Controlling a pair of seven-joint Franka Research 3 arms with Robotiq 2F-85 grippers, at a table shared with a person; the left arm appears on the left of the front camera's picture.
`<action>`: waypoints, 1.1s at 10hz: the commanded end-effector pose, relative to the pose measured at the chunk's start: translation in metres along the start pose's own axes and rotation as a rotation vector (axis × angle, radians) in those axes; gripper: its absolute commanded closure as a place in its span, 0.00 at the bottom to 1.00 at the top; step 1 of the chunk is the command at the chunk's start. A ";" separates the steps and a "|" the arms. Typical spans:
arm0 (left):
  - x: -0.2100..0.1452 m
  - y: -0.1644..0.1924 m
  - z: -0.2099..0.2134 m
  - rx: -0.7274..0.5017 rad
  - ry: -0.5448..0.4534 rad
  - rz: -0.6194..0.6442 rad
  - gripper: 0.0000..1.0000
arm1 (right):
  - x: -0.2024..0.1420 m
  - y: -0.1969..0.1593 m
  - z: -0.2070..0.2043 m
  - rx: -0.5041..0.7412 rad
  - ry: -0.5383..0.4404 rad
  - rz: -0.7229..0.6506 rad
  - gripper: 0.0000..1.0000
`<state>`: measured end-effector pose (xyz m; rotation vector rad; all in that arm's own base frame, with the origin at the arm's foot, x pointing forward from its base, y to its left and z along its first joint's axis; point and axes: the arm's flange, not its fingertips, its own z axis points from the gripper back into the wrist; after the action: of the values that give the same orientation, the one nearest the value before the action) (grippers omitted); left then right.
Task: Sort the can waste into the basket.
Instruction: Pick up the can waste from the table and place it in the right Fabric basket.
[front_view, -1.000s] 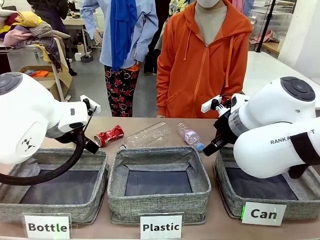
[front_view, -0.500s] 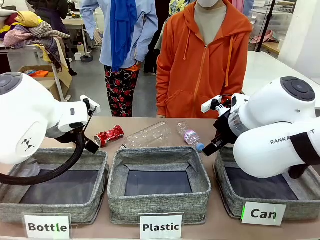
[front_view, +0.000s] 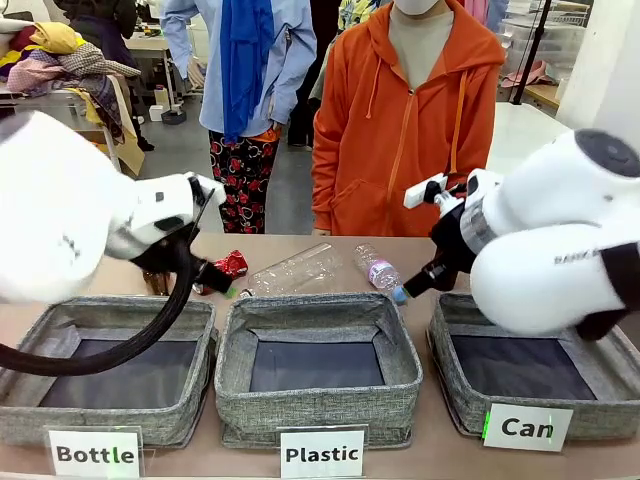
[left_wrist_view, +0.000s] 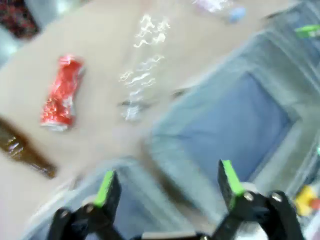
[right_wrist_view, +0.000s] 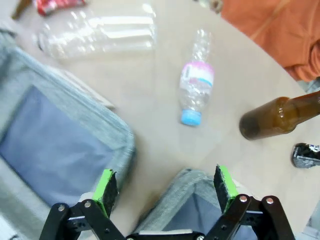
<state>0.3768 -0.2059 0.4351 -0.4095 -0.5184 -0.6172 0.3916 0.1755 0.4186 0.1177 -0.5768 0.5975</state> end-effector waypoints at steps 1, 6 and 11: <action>0.010 0.019 0.046 -0.214 0.029 0.113 0.00 | 0.014 -0.015 0.054 0.229 -0.019 -0.156 0.00; -0.066 0.106 0.191 -0.505 -0.146 0.124 0.00 | -0.082 -0.125 0.141 0.806 -0.210 -0.433 0.00; -0.170 0.182 0.243 -0.415 -0.502 0.445 0.00 | -0.204 -0.215 0.146 0.748 -0.385 -0.879 0.00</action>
<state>0.2867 0.1377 0.5035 -1.0424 -0.6964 -0.2048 0.3110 -0.1538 0.4532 1.1202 -0.5244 -0.0726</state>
